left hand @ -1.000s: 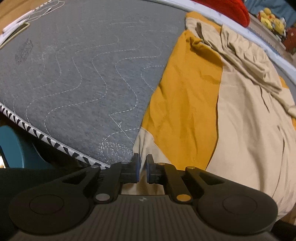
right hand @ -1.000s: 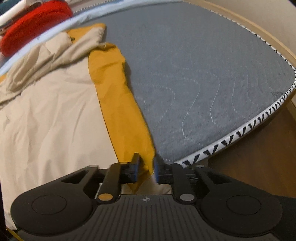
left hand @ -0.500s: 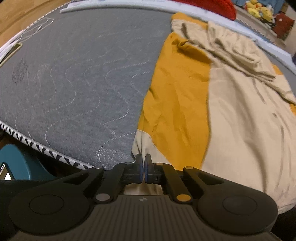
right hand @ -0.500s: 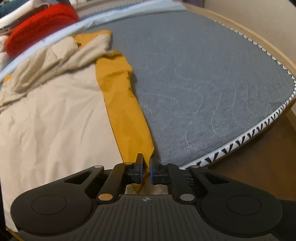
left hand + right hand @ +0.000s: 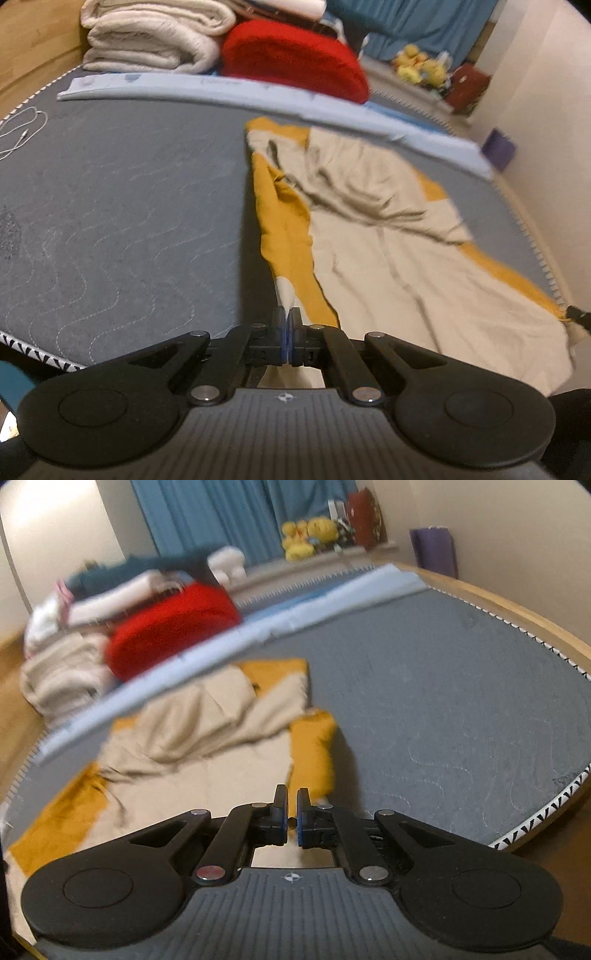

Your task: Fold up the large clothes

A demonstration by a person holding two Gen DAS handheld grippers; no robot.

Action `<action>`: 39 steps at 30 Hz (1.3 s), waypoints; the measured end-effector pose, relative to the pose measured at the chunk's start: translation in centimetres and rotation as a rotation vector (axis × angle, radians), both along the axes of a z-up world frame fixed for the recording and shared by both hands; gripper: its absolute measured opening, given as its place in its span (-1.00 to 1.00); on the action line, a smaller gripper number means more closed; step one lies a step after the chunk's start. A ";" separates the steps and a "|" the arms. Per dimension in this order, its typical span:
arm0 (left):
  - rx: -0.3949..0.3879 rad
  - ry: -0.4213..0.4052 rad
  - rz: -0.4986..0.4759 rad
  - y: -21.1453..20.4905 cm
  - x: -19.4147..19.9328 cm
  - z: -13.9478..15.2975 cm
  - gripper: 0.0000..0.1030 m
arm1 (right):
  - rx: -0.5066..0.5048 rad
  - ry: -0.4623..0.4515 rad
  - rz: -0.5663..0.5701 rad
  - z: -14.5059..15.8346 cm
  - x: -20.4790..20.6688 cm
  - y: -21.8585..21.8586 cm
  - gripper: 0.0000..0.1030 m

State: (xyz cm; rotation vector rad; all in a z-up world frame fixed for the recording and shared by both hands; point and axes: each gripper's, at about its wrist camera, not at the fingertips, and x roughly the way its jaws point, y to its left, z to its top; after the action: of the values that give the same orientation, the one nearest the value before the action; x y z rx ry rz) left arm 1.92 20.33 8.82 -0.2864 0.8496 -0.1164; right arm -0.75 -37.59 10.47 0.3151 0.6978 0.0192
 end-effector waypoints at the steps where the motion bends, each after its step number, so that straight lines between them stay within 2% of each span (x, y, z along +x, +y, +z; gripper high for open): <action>1: -0.014 -0.008 -0.006 0.1 -0.4 0.6 -1.00 | 0.011 -0.019 -0.004 0.6 -0.6 -0.5 -1.00; 5: -0.044 -0.022 -0.030 0.8 -1.5 1.7 -1.00 | 0.030 -0.048 -0.012 1.7 -2.6 -2.7 -1.00; 8: -0.009 0.005 -0.047 0.3 -0.8 0.2 -1.00 | 0.026 -0.019 -0.028 0.2 -2.2 -3.4 -1.00; 11: 0.042 0.062 -0.044 -0.7 0.1 -2.3 -1.00 | 0.022 0.033 -0.060 -2.5 -1.1 -3.2 -0.95; 12: 0.051 0.081 -0.040 -0.8 0.4 -3.0 -1.00 | 0.015 0.066 -0.067 -3.7 -0.2 -3.2 -0.90; 14: 0.042 0.109 -0.022 -0.6 0.5 -4.1 -1.00 | 0.026 0.122 -0.069 -5.8 1.4 -3.1 -0.57; 17: 0.022 0.108 -0.016 -0.5 0.7 -4.7 -1.00 | -0.061 0.198 -0.063 -9.6 3.3 -2.3 -0.40; 20: 0.020 0.112 -0.015 -0.4 0.8 -4.9 -1.00 | -0.095 0.327 -0.056 -13.2 5.4 -2.3 -0.38; 22: 0.013 0.118 -0.017 -0.4 0.9 -5.0 -1.00 | -0.144 0.358 -0.063 -14.4 6.4 -2.2 -0.30; 25: 0.003 0.125 -0.015 -0.3 1.1 -5.1 -1.00 | -0.160 0.393 -0.050 -15.6 7.4 -2.3 -0.03; 27: 0.000 0.130 -0.010 -0.2 1.2 -5.1 -1.00 | -0.156 0.419 -0.030 -16.2 7.8 -2.3 0.01; 28: 0.000 0.132 -0.008 -0.4 1.2 -5.1 -1.00 | -0.166 0.416 -0.015 -16.3 7.7 -2.1 -0.05; 29: 0.001 0.134 -0.008 -0.4 1.2 -5.2 -1.00 | -0.173 0.410 0.007 -16.3 7.7 -1.7 -0.36; 30: 0.003 0.137 -0.008 -0.4 1.2 -5.2 -1.00 | -0.176 0.404 0.027 -16.2 7.8 -1.4 -0.51; 31: 0.006 0.139 -0.009 -0.4 1.3 -5.2 -1.00 | -0.177 0.400 0.039 -16.1 7.8 -1.2 -0.90; 35: 0.014 0.133 -0.005 -0.5 1.0 -5.0 -1.00 | -0.110 0.357 0.039 -14.3 7.2 -1.6 -0.98; 39: 0.012 0.090 -0.026 -0.7 0.1 -3.6 -1.00 | -0.017 0.242 0.082 -9.8 6.0 -2.0 -0.99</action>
State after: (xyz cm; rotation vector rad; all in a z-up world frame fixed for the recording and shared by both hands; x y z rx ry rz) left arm 2.05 19.67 5.18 -0.2710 0.9435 -0.1232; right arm 5.21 -39.58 0.69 0.2746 0.9506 0.0539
